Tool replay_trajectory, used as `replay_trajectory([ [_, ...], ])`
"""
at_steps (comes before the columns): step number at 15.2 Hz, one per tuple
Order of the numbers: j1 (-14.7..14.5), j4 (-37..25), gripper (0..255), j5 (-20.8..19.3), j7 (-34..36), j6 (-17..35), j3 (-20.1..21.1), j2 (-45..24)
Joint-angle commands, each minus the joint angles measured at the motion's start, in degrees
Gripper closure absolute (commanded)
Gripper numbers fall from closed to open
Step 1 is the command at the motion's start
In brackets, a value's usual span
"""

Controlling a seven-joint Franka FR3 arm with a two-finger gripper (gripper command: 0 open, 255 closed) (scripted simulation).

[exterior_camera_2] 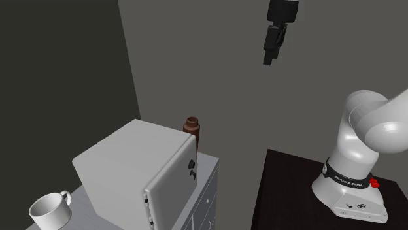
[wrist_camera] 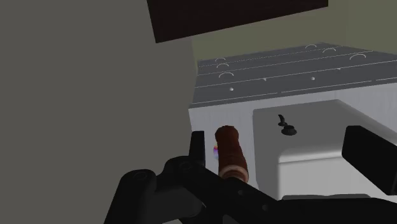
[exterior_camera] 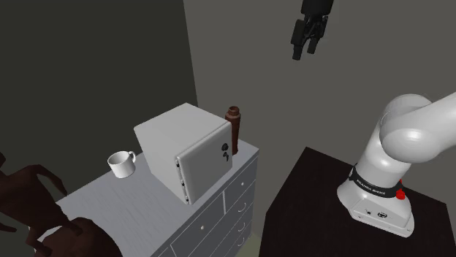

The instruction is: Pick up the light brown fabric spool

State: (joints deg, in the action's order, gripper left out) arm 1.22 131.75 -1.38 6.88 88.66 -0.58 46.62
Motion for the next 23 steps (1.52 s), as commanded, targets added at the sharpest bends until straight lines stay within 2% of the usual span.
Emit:
replay_trajectory([
  [1, 0.00, 0.00, 0, 0.00, 0.00, 0.00, 0.00, 0.00],
  [7, -0.77, 2.28, 0, 0.32, -4.72, 11.05, -3.51, -8.70],
  [12, -1.77, 1.82, 0, 1.58, -9.04, 19.51, -6.25, -17.73],
  [17, -3.00, -0.77, 0, 4.15, -13.99, 26.76, -8.66, -27.93],
  [23, -4.25, -6.62, 0, 9.25, -20.83, 33.15, -10.65, -41.12],
])
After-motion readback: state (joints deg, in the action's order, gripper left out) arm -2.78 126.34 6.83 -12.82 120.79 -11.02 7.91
